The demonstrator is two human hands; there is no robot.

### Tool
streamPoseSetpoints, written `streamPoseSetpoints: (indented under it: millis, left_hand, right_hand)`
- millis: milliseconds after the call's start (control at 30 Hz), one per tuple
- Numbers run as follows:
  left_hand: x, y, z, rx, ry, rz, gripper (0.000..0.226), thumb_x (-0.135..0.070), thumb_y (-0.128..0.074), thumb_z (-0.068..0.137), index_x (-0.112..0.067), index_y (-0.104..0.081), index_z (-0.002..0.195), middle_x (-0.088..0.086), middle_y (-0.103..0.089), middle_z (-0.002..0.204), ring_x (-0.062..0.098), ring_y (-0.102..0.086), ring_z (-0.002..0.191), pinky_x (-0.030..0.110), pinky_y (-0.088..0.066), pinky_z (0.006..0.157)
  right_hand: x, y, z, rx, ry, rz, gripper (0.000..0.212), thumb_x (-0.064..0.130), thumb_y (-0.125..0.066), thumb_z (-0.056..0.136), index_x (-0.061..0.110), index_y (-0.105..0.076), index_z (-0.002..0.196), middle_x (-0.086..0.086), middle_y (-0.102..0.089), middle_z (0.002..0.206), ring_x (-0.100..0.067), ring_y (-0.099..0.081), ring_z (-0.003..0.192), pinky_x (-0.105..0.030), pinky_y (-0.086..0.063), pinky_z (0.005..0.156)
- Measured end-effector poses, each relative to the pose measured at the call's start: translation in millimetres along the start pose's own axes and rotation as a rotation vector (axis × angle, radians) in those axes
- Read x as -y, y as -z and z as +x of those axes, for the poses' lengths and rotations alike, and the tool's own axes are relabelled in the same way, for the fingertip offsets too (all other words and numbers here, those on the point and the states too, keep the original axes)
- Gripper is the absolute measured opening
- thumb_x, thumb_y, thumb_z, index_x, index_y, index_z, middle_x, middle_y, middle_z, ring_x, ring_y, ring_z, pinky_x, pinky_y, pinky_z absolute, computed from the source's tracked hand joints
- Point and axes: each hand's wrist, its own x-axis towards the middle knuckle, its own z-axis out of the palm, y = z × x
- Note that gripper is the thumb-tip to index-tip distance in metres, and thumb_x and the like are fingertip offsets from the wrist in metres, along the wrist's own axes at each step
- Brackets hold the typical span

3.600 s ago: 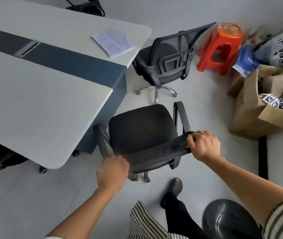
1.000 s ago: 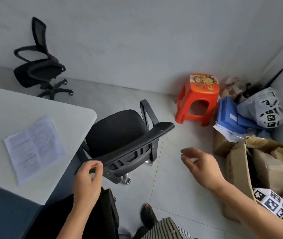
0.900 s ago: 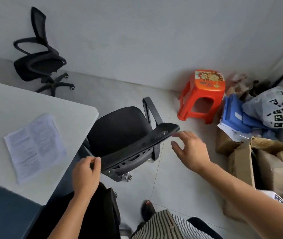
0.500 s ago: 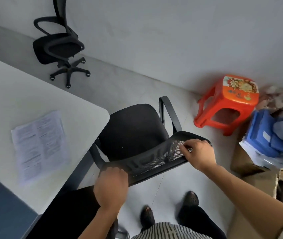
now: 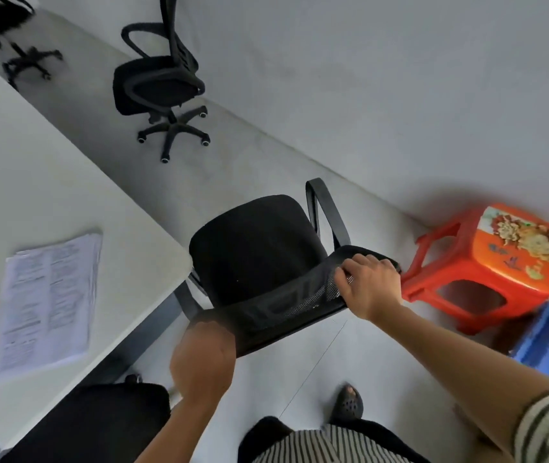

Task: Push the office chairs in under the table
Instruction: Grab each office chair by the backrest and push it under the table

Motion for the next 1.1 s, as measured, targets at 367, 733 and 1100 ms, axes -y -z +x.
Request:
streamPoseSetpoints:
  millis: [367,733,1100]
  left_hand:
    - [-66,-21,97,-0.097,0.241,0.023,0.035,-0.033,-0.03,0.081,-0.015,-0.054,0.062,-0.001,-0.057,0.059,0.015,-0.041,0.053,0.025,-0.031,0.052]
    - [-116,-35,217,-0.192,0.301,-0.004,0.033,-0.033,-0.034,0.079,-0.016,-0.054,0.058,-0.001,-0.055,0.054,0.012,-0.033,0.051,0.022,-0.028,0.051]
    - [-179,-67,296,-0.229,0.453,0.024,0.034,-0.033,-0.034,0.081,-0.016,-0.053,0.058,-0.008,-0.042,0.054,0.009,-0.033,0.052,0.023,-0.029,0.054]
  right_hand:
    - [-35,-14,147,-0.135,0.183,0.065,0.041,0.037,-0.038,0.085,0.017,-0.062,0.059,0.003,-0.056,0.056,-0.017,-0.044,0.051,-0.025,-0.027,0.058]
    - [-55,-18,298,-0.073,0.309,-0.029,0.043,0.04,-0.034,0.086,0.02,-0.061,0.059,0.004,-0.056,0.056,-0.019,-0.051,0.051,-0.025,-0.027,0.057]
    - [-72,-37,456,-0.018,0.54,-0.002,0.042,0.04,-0.033,0.086,0.02,-0.066,0.068,0.004,-0.059,0.062,-0.016,-0.049,0.056,-0.025,-0.032,0.058]
